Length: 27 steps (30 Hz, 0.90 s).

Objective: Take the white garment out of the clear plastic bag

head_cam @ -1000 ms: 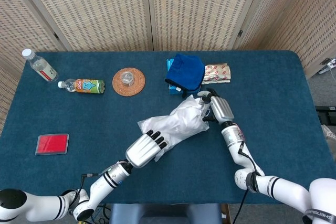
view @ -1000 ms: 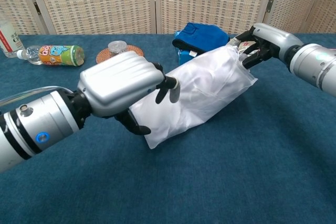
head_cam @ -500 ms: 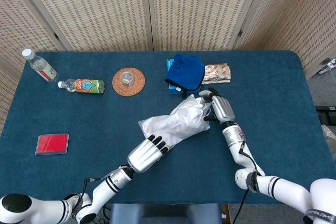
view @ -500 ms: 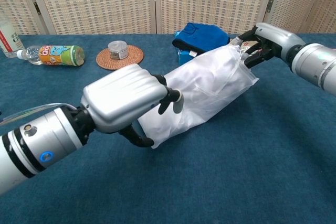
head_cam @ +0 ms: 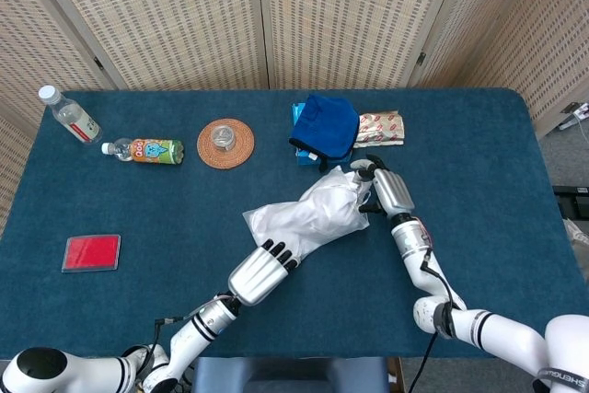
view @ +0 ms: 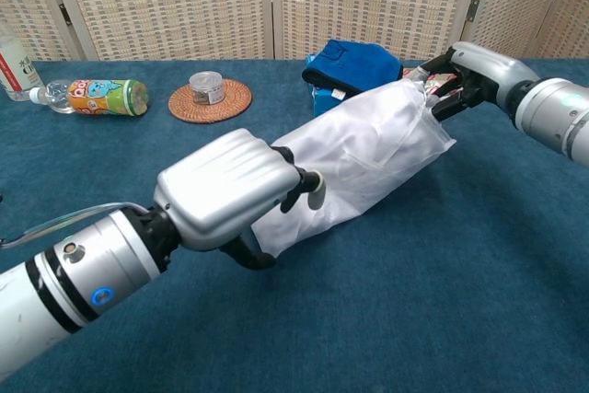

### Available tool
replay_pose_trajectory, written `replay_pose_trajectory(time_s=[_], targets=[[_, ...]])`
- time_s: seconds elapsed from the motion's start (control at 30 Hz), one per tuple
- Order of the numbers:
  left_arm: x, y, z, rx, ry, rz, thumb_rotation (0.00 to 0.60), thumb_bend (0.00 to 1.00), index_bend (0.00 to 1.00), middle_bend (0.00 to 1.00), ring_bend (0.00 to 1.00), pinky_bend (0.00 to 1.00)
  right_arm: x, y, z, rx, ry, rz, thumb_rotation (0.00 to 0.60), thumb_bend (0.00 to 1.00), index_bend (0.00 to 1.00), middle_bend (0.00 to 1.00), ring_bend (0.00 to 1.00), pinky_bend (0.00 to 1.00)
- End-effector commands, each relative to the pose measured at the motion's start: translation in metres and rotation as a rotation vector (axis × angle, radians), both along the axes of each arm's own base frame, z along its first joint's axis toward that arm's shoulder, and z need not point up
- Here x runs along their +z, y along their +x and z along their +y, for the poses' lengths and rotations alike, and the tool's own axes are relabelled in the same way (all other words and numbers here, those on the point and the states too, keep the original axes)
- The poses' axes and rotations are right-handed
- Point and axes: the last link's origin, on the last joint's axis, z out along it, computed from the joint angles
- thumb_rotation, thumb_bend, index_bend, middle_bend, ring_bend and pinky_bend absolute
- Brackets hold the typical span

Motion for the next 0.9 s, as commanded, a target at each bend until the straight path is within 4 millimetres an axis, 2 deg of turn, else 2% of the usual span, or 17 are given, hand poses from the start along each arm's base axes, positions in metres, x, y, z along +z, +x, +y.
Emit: replay_pose_trajectory(time_s=[0.03,0.27,0.4,0.73,0.9], targets=[[-0.003,-0.001,-0.002,0.001,0.02,-0.002,0.6,0.0,0.41,0.53,0.39,0.49,0.0,0.0,0.0,0.0,0.002,-0.001,0.6,0.58,0.9,0.25,0.05,0.22],[-0.006,-0.003,-0.006,0.006,0.059,0.011,0.6,0.0,0.47,0.63,0.45,0.5,-0.002,0.0,0.001,0.001,0.006,-0.002,0.6,0.58,0.9,0.25,0.05,0.22],[-0.005,-0.003,-0.008,0.016,0.064,0.018,0.6,0.0,0.48,0.68,0.5,0.52,-0.002,0.0,0.001,0.0,0.007,-0.003,0.6,0.58,0.9,0.25,0.05,0.22],[-0.004,-0.007,-0.013,0.022,0.059,0.051,0.6,0.0,0.46,0.7,0.51,0.52,-0.003,-0.002,0.001,-0.006,0.005,-0.008,0.6,0.58,0.9,0.25,0.05,0.22],[-0.005,-0.007,-0.014,0.024,0.079,0.04,0.6,0.0,0.55,0.79,0.59,0.59,-0.003,-0.003,0.001,-0.009,0.007,-0.009,0.6,0.58,0.9,0.25,0.05,0.22]])
